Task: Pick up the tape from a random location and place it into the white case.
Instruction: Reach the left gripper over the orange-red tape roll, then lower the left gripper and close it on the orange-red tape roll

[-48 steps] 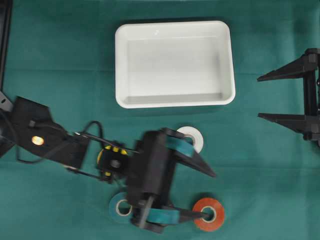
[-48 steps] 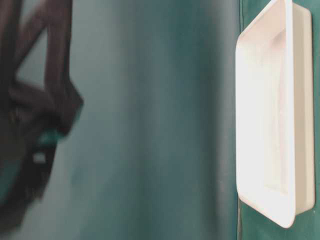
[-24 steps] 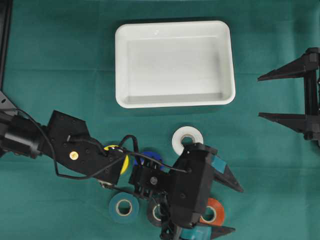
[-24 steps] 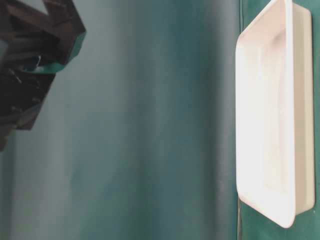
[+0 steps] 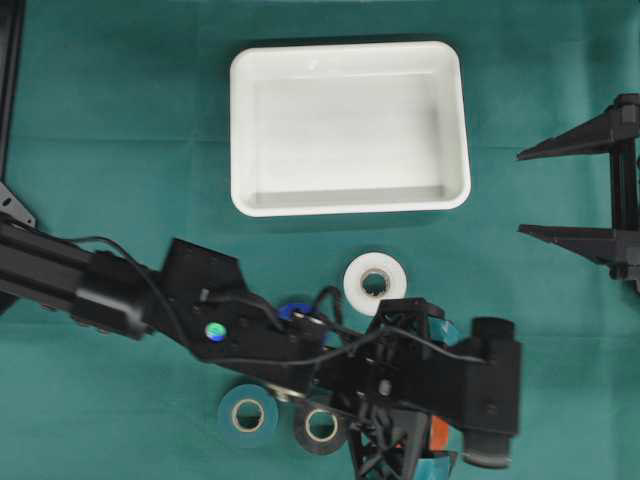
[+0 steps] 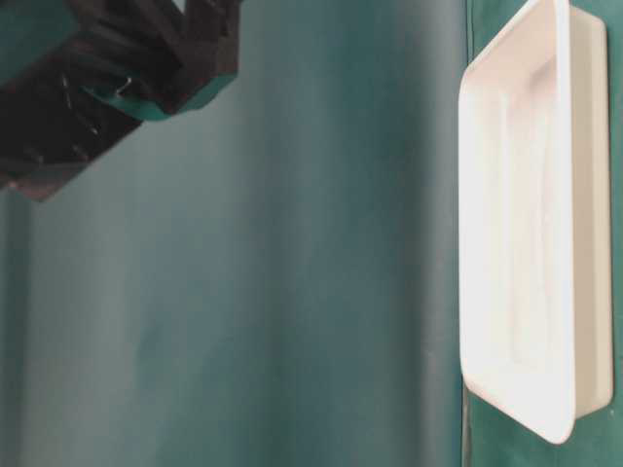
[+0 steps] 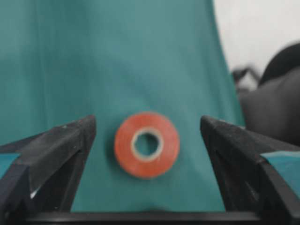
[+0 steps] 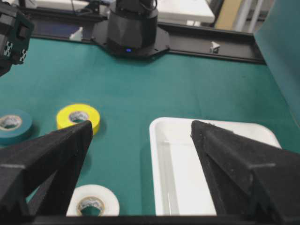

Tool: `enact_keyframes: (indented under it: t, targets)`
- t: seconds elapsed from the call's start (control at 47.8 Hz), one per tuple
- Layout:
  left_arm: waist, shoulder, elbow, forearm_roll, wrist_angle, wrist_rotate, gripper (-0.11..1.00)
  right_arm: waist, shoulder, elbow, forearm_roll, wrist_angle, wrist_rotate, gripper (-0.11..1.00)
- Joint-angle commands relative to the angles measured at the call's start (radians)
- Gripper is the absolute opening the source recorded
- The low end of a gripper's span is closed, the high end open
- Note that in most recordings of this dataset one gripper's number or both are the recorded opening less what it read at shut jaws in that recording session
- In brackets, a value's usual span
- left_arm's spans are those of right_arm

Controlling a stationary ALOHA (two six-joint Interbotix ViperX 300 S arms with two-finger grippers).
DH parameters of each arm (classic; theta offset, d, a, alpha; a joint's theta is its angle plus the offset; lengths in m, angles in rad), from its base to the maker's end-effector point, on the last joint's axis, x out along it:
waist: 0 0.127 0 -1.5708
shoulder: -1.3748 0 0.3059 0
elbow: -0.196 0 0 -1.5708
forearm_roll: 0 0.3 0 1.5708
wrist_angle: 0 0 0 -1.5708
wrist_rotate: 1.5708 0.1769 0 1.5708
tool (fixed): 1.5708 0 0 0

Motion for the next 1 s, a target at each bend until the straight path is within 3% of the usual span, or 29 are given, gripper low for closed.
enact_keyframes:
  t: [0.0, 0.167, 0.983]
  targets:
    - [0.003, 0.006, -0.081, 0.006, 0.083, -0.002, 0.97, -0.002, 0.005, -0.028, -0.003, -0.005, 0.002, 0.91]
    - [0.006, 0.043, -0.144, 0.011, 0.166, -0.002, 0.97, -0.002, 0.008, -0.028, -0.003, -0.003, 0.002, 0.91]
    - [0.006, 0.043, -0.126, 0.012, 0.166, -0.002, 0.97, -0.002, 0.008, -0.029, -0.003, 0.000, 0.005, 0.91]
